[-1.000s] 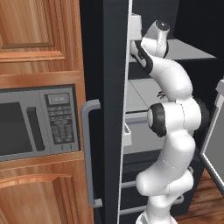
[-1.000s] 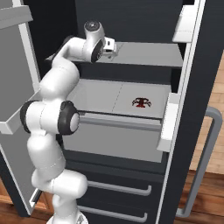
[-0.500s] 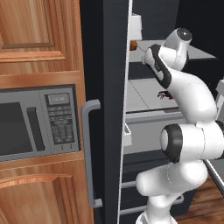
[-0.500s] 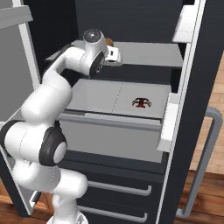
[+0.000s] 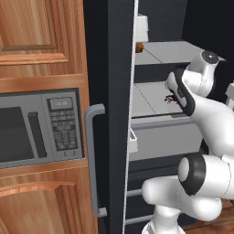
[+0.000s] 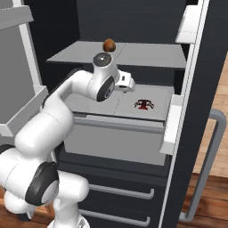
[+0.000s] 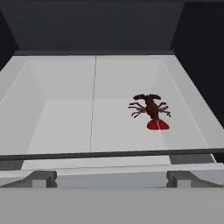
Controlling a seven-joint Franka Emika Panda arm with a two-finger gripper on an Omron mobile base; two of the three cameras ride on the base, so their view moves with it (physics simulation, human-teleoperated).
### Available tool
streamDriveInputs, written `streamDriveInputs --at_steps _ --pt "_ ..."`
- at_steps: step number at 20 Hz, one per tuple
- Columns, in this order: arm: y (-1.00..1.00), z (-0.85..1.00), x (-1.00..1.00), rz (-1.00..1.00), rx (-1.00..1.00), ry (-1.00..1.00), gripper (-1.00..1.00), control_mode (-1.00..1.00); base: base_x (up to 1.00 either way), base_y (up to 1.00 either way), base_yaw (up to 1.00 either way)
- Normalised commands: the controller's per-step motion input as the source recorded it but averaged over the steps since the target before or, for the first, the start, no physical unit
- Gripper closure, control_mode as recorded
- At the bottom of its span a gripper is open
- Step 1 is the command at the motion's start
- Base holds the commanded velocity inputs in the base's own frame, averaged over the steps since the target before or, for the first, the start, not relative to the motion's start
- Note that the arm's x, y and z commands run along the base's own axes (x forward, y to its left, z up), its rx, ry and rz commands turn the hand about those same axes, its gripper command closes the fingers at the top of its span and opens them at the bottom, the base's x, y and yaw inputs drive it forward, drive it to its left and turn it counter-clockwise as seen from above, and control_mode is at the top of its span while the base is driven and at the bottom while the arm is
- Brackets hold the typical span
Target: Move the bread and lobster from the second highest shelf to the top shelf to make space. Then, place the pitcher from the counter on the cleared second highest shelf.
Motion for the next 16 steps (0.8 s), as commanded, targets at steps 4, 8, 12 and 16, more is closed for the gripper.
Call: streamDriveInputs --at_steps 4,8,12,16 --pt "-0.43 -0.66 -0.04 -0.04 -0.04 0.16 -1.00 -1.00 0.00 0.00 0.00" --pt "-0.44 -0.58 0.00 0.00 -0.01 0.09 -1.00 -1.00 0.00 0.00 0.00" --pt "-0.47 -0.44 0.00 0.00 0.00 0.01 -1.00 -1.00 0.00 0.00 0.00" --pt "-0.44 -0.43 0.15 0.00 0.00 0.00 -1.00 -1.00 0.00 0.00 0.00"
